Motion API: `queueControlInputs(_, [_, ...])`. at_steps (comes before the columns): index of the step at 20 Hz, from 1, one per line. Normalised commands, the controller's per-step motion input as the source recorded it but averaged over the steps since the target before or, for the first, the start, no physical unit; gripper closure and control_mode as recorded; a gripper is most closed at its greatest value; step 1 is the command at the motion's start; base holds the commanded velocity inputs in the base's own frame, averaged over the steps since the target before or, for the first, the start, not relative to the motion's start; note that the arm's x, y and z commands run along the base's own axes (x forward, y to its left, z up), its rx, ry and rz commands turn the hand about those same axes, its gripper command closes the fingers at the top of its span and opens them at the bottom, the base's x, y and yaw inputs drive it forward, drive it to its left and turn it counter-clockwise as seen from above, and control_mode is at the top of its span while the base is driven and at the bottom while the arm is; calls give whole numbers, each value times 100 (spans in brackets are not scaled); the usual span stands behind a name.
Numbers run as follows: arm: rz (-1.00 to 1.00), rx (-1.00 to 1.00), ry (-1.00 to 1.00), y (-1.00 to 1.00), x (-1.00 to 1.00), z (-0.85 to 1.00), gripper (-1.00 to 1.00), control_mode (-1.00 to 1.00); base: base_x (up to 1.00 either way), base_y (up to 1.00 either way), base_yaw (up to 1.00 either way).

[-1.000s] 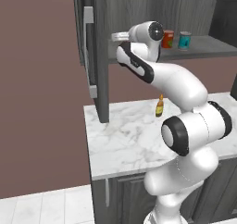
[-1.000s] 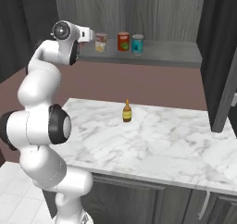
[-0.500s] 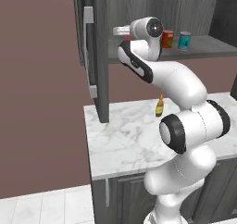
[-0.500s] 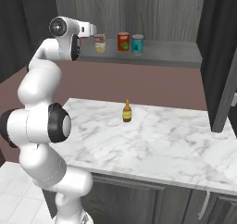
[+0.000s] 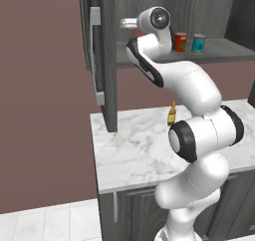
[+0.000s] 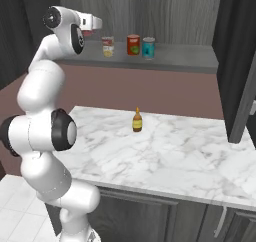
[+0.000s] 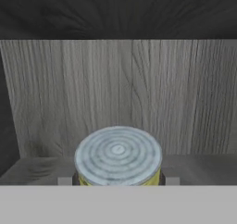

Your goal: Stack two cans on top of the other two cans in the cabinet.

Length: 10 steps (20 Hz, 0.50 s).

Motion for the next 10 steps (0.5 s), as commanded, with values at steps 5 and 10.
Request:
queueControlInputs(5, [-8, 0, 0, -21, -11, 5, 100, -100, 0, 0, 0])
queueControlInputs(10, [-4, 0, 0, -30, -9, 0, 100, -100, 0, 0, 0])
